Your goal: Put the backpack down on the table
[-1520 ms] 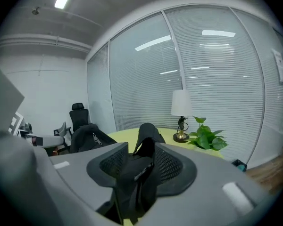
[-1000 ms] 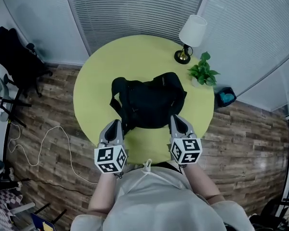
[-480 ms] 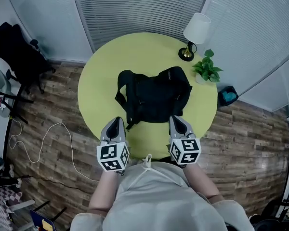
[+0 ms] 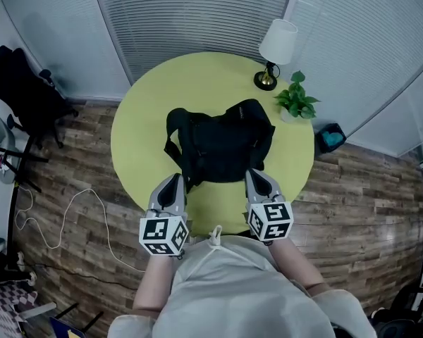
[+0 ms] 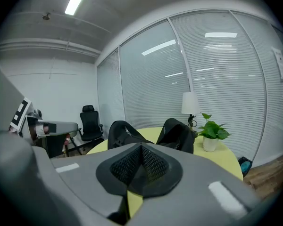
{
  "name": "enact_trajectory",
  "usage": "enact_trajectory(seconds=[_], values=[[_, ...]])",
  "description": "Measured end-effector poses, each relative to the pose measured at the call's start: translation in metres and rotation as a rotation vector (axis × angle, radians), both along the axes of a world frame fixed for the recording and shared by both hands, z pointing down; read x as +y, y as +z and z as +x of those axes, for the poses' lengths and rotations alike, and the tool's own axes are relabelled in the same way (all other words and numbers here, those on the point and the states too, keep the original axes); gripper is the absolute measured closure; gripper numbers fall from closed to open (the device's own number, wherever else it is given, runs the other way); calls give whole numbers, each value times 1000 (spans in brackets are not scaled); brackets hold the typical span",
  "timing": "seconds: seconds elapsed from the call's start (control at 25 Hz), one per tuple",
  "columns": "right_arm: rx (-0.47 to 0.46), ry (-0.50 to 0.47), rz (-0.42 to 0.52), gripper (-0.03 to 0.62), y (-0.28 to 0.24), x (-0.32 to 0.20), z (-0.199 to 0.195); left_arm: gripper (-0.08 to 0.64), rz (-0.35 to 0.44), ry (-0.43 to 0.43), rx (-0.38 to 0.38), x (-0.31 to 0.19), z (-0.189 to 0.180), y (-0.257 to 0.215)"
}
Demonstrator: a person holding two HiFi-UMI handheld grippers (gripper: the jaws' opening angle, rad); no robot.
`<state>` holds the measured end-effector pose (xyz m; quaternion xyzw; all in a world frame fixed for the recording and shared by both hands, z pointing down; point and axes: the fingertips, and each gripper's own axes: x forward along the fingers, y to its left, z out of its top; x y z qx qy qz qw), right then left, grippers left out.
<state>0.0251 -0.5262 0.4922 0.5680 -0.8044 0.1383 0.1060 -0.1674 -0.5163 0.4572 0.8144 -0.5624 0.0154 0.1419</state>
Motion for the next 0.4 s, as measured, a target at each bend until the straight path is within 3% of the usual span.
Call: enact_trajectory(seconds=[0.4], values=[[6, -10, 18, 594, -3, -7, 0, 552, -6, -5, -56, -8, 5, 4]])
